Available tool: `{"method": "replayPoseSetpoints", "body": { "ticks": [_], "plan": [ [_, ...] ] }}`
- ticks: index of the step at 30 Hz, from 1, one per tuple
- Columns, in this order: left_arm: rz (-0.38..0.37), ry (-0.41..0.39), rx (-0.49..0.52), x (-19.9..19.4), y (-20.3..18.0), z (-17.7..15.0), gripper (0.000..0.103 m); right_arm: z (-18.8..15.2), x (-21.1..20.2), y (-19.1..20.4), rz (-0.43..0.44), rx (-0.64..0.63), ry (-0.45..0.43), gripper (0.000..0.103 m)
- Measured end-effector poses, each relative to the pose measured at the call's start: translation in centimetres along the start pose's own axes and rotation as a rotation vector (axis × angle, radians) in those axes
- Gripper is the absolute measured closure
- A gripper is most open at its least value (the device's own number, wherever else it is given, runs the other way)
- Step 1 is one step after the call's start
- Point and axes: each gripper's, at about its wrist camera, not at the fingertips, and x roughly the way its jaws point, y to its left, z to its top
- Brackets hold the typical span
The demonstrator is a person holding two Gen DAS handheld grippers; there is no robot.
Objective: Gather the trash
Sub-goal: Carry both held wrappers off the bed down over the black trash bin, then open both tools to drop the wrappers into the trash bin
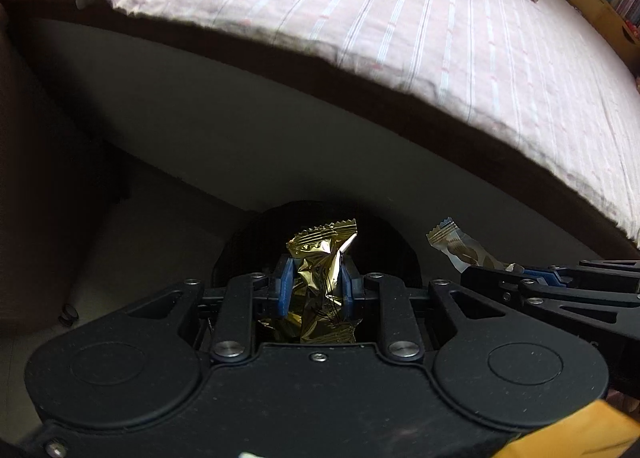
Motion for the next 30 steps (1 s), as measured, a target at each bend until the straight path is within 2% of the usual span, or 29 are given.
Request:
{"method": "replayPoseSetpoints", "body": {
  "ticks": [9, 21, 25, 30],
  "plan": [
    [0.004, 0.068, -0.017, 2.7, 0.4, -0.4, 0.080, -0.3, 3.1, -0.1, 0.000, 0.007, 0.071, 0.082],
    [0.013, 0.104, -0.038, 3.8, 0.0, -0.7, 0.077, -0.1, 3.8, 0.0, -0.002, -0.001, 0.088, 0.081],
    [0.018, 0.109, -0.045, 3.6, 0.1, -0.9, 0.077, 0.1, 4.1, 0.4, -0.002, 0.000, 0.087, 0.077],
    [0.021, 0.113, -0.052, 3.8, 0.3, -1.2, 0.067, -0.1, 4.1, 0.3, -0.001, 0.002, 0.080, 0.074]
  ]
}}
